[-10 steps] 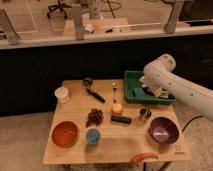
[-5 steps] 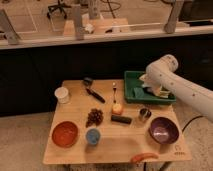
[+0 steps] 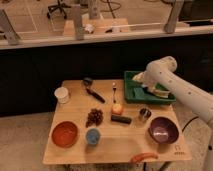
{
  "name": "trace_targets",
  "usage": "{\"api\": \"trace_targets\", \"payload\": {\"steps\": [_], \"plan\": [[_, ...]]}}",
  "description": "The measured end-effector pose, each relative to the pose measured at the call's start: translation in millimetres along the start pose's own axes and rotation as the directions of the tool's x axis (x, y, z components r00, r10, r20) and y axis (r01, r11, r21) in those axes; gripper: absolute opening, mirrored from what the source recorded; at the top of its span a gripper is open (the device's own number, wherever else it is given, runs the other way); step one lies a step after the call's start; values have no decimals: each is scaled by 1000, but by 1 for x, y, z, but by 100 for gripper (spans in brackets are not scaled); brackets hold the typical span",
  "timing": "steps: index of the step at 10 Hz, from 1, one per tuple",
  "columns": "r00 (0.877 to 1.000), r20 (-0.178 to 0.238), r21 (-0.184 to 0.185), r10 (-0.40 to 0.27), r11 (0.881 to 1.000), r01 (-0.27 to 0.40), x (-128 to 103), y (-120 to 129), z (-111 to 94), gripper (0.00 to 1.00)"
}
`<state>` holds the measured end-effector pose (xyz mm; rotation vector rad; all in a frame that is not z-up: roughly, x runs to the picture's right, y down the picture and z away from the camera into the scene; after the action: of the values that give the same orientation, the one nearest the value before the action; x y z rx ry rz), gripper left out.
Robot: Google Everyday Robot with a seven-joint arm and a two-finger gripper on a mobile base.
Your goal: Place sponge in paper cup
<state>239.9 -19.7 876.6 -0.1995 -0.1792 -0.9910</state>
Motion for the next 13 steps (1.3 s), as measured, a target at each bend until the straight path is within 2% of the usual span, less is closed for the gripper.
{"api": "trace_targets", "payload": {"steps": [2,5,9,11,13], "plan": [[996,0,-49,-87,995,87,-8,-4,20,80],[986,4,-102,-164,981,164,-14,-6,39,80],[983,46,-155,-175,971,180,-12,5,65,80],[981,71,-172,-179,967,189,-15,10,79,80],[979,95,-174,-180,965,194,-18,13,86,80]]}}
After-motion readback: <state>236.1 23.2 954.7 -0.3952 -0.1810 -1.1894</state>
